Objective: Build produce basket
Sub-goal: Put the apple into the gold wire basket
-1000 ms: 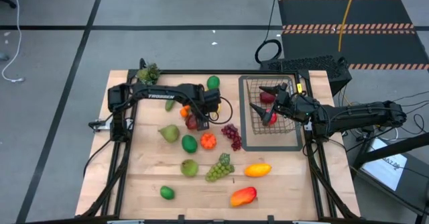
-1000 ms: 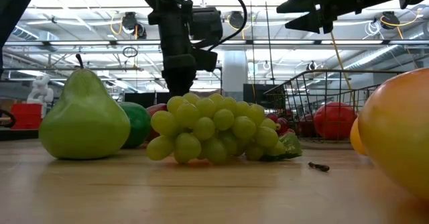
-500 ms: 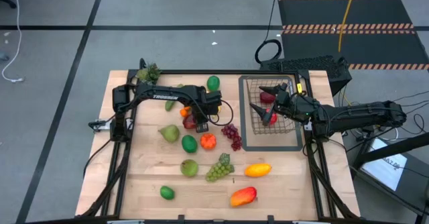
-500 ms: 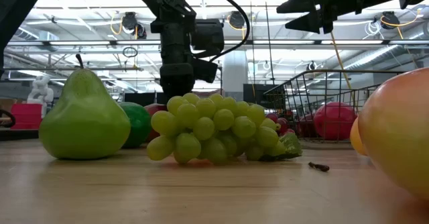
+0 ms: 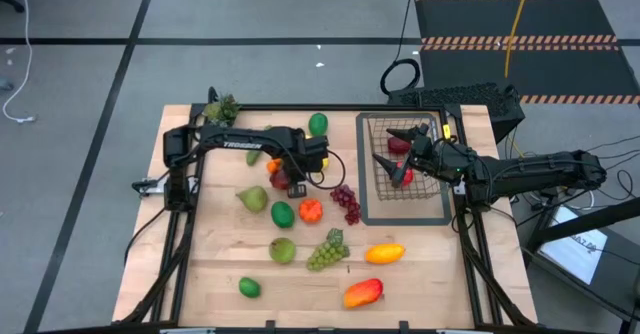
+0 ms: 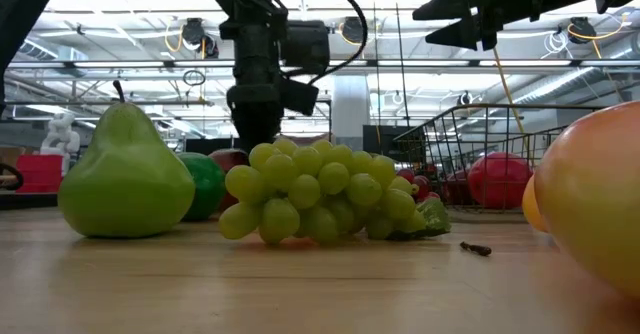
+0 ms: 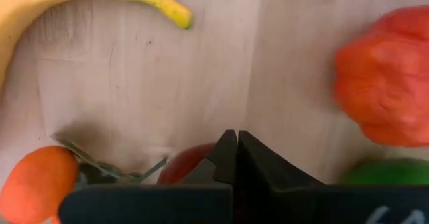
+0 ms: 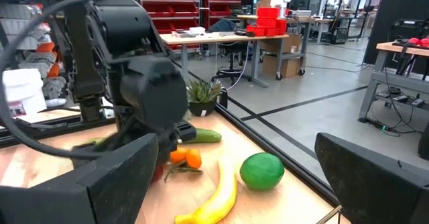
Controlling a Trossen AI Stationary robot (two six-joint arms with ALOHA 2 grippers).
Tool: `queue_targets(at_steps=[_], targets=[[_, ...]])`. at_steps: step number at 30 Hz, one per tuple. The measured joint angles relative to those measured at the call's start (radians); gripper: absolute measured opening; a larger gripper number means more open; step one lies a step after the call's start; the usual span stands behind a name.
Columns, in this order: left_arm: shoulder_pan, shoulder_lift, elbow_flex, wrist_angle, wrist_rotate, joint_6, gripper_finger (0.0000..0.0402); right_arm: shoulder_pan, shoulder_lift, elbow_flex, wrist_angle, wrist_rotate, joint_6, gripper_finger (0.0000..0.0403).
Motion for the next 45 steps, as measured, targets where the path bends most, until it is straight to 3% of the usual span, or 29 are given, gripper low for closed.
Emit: queue_targets(at_steps=[10,22,28,32,37,45], targets=[[-0.067,0.000,0.097,-0.036,-0.001,0.035,0.0003,0.000,0.000,0.000,-0.006,0.000,-0.002,0.0398],[-0.122,0.000,0.380,-0.054,0.000,0.153,0.0002,0.008,0.000,0.000,-0.006,-0.002,-0.016,0.0398],[-0.086,-0.087,0.453,-0.002,0.047,0.207,0.0002,0.065,0.001,0.000,-0.003,-0.003,-0.038,0.0399],[-0.063,-0.190,0.419,0.091,0.129,0.213,0.0003,0.096,0.011,0.000,0.015,-0.003,-0.075,0.0400],[-0.064,-0.319,0.288,0.271,0.220,0.217,0.0002,0.129,0.074,0.000,0.110,-0.010,-0.139,0.0400],[-0.080,-0.461,0.011,0.596,0.236,0.154,0.0002,0.143,0.216,0.027,0.291,-0.071,-0.203,0.0400]])
